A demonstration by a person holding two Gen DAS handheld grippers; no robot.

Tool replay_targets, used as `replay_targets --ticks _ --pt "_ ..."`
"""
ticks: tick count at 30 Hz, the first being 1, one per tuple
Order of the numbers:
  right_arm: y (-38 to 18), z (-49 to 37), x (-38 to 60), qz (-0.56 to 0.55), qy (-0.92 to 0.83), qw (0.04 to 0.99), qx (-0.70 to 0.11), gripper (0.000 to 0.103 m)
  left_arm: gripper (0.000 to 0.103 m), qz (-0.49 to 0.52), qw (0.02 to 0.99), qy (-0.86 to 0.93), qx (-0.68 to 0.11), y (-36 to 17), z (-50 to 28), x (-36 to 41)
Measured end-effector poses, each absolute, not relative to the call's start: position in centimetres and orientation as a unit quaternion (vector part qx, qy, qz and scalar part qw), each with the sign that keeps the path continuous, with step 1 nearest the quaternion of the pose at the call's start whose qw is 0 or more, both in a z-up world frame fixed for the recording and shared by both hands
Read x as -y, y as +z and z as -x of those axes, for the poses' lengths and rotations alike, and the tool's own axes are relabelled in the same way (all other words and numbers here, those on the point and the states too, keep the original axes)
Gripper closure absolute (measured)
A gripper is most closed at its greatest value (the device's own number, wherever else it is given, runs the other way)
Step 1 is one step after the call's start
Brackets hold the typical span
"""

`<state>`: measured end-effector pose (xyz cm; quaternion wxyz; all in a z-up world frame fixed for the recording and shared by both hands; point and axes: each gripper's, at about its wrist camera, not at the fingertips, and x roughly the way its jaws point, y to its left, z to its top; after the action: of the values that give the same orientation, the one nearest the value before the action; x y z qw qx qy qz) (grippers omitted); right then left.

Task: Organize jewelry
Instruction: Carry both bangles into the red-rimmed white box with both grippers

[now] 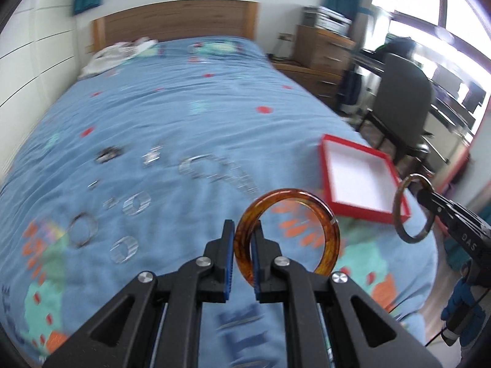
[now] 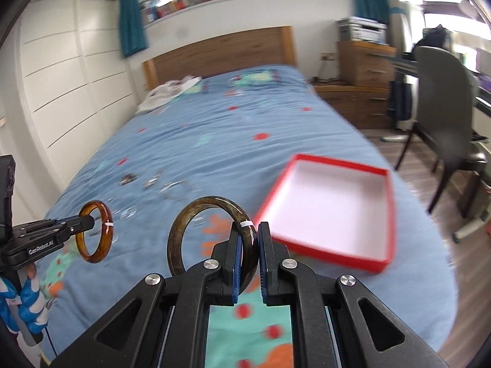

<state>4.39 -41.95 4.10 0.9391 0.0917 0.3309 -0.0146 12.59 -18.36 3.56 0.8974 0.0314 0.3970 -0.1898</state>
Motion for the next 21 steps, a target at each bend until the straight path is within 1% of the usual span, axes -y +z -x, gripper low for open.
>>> replay_targets --ticks 5,10,16,21 --pt "3.3 -6.8 47.8 -0.094 -0.059 0.935 -0.335 0.093 0.094 -0.056 0.885 -0.238 -0.396 3.4 -15.3 26.1" --pt "1.6 -9.5 52.2 -0.097 -0.079 0.931 -0.344 0.093 0.094 -0.084 0.867 -0.278 -0.404 1.1 -18.3 34.1" --pt "-0.9 -12.0 56.1 -0.095 -0.089 0.925 -0.358 0.093 0.094 -0.109 0.849 -0.298 -0.422 -2.3 -20.8 39.8" --pt "-3.0 -13.8 57.8 -0.088 -0.087 0.918 -0.376 0.093 0.094 -0.129 0.84 -0.302 -0.431 -4.7 -21.9 42.0"
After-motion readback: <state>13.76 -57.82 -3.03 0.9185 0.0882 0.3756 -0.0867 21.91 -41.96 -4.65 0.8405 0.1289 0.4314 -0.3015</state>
